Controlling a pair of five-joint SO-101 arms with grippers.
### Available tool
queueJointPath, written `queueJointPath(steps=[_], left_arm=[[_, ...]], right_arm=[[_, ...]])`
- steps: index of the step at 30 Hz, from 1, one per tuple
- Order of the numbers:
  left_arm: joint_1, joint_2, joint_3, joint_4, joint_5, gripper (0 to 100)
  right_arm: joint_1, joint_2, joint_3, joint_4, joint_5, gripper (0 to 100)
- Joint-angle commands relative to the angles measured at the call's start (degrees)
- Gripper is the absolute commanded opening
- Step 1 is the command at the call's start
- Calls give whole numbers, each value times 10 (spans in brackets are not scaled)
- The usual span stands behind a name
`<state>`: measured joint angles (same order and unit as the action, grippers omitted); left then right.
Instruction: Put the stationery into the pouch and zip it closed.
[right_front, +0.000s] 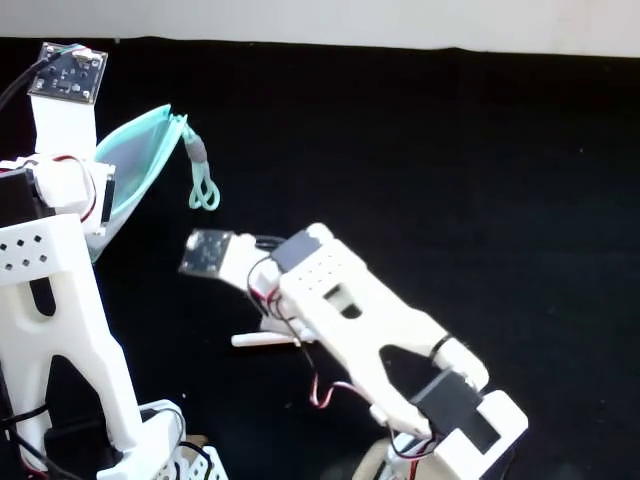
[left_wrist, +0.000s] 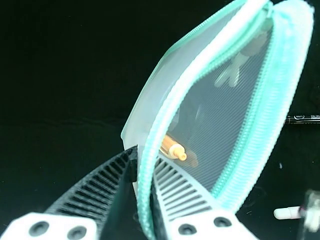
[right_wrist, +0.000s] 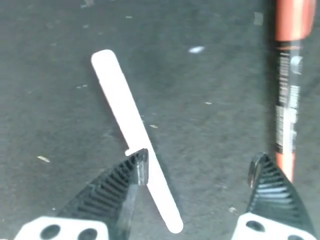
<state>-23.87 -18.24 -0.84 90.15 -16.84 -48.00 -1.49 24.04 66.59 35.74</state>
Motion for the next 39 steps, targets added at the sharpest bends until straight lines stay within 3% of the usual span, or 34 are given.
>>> queueJointPath(steps=[1,4,21,27,39], left_arm=[[5,5,2,1,3,7],[5,5,2,1,3,7],[5,5,3,1,4,7],[5,5,3,1,4,7],[5,5,3,1,4,7]], right_arm=[[-30,-25,36,-58,4,318],[-49,-25,78,-106,4,318],[-109,-18,88,-141,6,261],[-109,-18,90,-141,2,0],[15,-25,-13,-149,-79,7]])
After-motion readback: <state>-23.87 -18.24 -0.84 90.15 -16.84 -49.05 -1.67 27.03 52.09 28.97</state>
